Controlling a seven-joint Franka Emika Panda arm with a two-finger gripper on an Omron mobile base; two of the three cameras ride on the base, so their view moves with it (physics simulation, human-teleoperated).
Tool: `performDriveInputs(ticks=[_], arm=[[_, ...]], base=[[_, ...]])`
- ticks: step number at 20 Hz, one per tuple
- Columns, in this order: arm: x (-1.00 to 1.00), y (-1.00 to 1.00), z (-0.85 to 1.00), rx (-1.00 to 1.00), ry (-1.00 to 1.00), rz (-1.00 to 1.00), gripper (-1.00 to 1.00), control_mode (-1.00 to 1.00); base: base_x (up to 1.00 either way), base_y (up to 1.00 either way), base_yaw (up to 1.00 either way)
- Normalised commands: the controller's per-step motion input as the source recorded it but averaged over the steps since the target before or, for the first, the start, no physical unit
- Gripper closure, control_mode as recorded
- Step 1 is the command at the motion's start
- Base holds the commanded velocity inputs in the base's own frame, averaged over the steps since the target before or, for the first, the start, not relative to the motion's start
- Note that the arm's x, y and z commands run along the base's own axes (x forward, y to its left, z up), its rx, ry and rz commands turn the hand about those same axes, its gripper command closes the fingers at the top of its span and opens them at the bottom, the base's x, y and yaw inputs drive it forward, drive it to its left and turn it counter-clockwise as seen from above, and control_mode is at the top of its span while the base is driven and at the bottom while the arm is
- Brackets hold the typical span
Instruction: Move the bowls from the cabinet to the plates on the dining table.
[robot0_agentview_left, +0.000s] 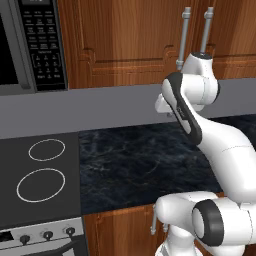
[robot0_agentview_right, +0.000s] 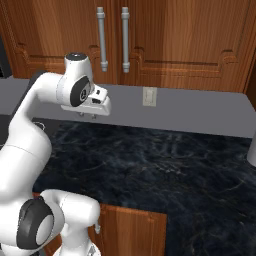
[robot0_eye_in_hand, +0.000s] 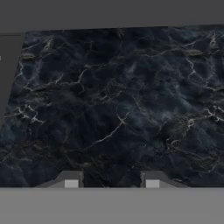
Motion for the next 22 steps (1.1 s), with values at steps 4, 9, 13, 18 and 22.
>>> performDriveInputs(ticks=[4,9,13,18,22], arm=[[-0.04,0.03,0.01,-0.01,-0.01,0.00,-1.00,-1.00],[-0.05,0.02,0.16,-0.05,-0.08,0.01,-1.00,-1.00],[-0.10,0.01,0.22,-0.05,-0.08,0.00,-1.00,-1.00],[-0.08,0.00,0.25,-0.03,-0.06,0.00,-1.00,-1.00],[-0.03,0.00,0.31,-0.03,-0.05,0.00,-1.00,-1.00]], base=[[0.00,0.00,0.00],[0.00,0.00,0.00],[0.00,0.00,0.00],[0.00,0.00,0.00],[0.00,0.00,0.00]])
